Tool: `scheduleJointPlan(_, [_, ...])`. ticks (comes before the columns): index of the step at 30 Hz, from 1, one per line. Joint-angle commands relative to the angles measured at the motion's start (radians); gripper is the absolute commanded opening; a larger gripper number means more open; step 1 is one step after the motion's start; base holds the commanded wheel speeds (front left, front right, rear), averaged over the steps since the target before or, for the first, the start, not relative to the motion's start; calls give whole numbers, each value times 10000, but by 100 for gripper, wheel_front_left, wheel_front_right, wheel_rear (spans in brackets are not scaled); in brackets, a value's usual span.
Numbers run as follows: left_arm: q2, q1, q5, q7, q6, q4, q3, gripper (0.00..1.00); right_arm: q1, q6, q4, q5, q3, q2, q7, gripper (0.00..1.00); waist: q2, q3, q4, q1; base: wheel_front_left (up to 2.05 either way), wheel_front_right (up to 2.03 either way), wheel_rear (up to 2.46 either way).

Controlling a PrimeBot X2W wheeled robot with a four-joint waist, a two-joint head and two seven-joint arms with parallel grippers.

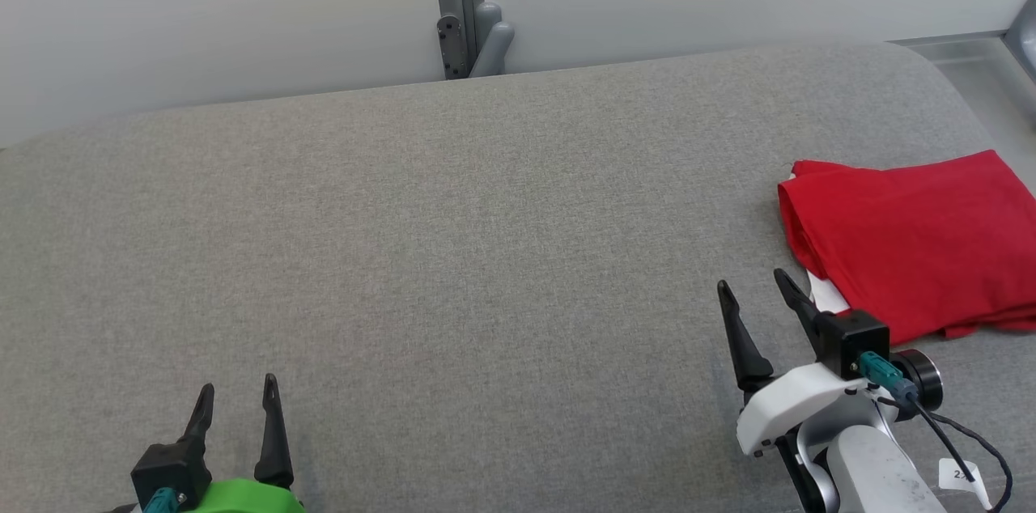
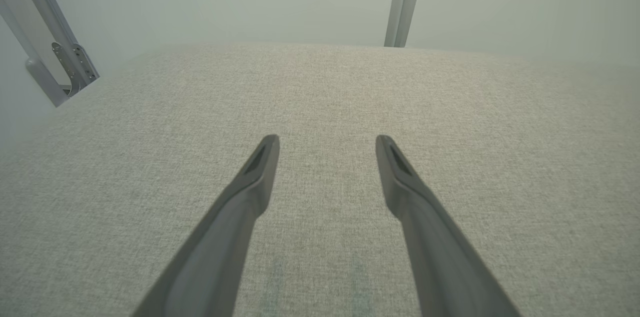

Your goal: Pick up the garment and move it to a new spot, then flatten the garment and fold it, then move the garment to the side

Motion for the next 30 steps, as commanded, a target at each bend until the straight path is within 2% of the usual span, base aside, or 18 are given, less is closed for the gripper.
scheduleJointPlan(1, [10,121,-75,-28,0,-25,-17,100,123,-17,21,-30,16,-23,-25,100,0,-1,0,0,0,0,0])
scheduleJointPlan(16, [2,21,-115,-3,-32,-96,-7,100,-11,-1,69,-4,100,-3,-1,100,0,26,38,0,0,0,0])
scheduleJointPlan(17, [-48,116,-105,17,0,38,-33,0,194,2,230,-19,94,25,12,0,0,26,39,0,0,0,0])
scheduleJointPlan(22, [-112,146,-179,101,-4,430,-16,0,419,2,568,62,62,61,53,0,0,26,46,0,0,0,0])
scheduleJointPlan(30, [-100,-33,-1565,521,-77,330,114,0,430,1,351,1540,-177,54,459,0,0,13,81,0,0,0,0])
